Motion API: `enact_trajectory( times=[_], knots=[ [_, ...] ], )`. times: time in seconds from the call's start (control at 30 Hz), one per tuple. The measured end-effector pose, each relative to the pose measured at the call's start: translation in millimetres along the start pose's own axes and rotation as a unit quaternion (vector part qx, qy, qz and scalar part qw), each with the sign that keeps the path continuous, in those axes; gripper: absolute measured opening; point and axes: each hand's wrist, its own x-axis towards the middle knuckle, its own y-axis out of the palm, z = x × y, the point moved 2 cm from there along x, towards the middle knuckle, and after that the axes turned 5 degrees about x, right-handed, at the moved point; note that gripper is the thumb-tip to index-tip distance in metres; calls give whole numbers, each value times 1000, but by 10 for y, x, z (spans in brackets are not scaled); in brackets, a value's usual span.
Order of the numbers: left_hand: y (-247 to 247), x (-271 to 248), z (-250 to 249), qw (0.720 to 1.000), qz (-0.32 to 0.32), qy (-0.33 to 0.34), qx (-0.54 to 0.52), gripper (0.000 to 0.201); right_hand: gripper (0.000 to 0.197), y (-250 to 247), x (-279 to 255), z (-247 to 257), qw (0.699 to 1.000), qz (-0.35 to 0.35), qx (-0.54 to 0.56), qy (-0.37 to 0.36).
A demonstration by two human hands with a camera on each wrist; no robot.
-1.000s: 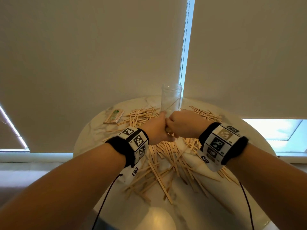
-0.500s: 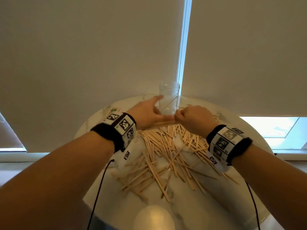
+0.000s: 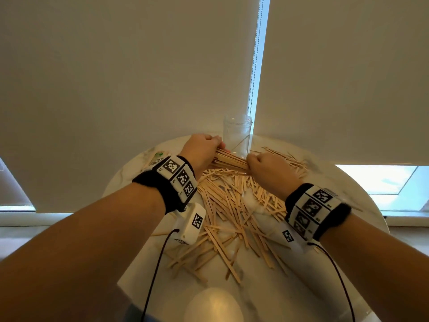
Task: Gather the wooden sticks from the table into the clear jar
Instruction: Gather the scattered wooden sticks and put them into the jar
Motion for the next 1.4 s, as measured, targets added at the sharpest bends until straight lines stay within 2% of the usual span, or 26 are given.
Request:
enact_trajectory(
  times=[0.1,0.2,0.27,0.37,0.4,0.47,0.63,0.7,0.77,0.87,0.97,1.0,1.1,1.17,1.27,1.33,1.4],
  knots=[
    [-2,-26,40,1000,-19,2,-22,22,57,-1,-16,42,998,-40,43,1],
    [11,-23,59,994,-47,-42,-91,17,66,-31,-5,118,1000,-30,-4,1],
    [-10,2,62,993,-36,-62,-94,8,59,-86,13,145,998,-21,-53,-5],
    [-133,18,64,993,-40,-93,-62,31,33,-175,-20,201,998,-28,-63,7],
    [-151,32,75,992,-34,-102,-70,39,33,-175,-25,204,997,-24,-77,5],
    [-108,13,80,987,-1,-107,-121,42,38,-143,9,216,993,-23,-113,-13],
    [33,-61,59,979,13,-101,-176,27,39,-93,29,267,997,-34,-71,-22],
    [6,-25,92,983,13,-85,-160,34,51,-102,11,215,999,-29,-44,-2],
    [1,-39,114,985,38,-69,-156,30,58,-137,19,186,998,-51,-28,21],
    [-6,-25,102,981,31,-76,-178,18,58,-163,39,182,999,-50,-16,-3],
    [-43,27,104,966,43,-124,-221,35,57,-156,17,217,998,-56,14,-24],
    [-56,32,106,966,45,-119,-226,34,56,-150,6,231,998,-58,18,-27],
    [-86,83,135,974,-8,-75,-212,13,55,-155,-6,195,997,-66,28,-31],
    [-112,96,149,971,-38,-69,-226,12,54,-157,-4,149,996,-80,32,-28],
    [-44,30,128,978,11,-83,-191,27,53,-106,38,111,995,-102,19,-11],
    [66,-55,109,990,56,-83,-99,41,52,-80,71,117,994,-109,-4,10],
    [145,-89,110,997,58,-51,-4,46,54,-69,106,127,994,-104,-3,24]
  ],
)
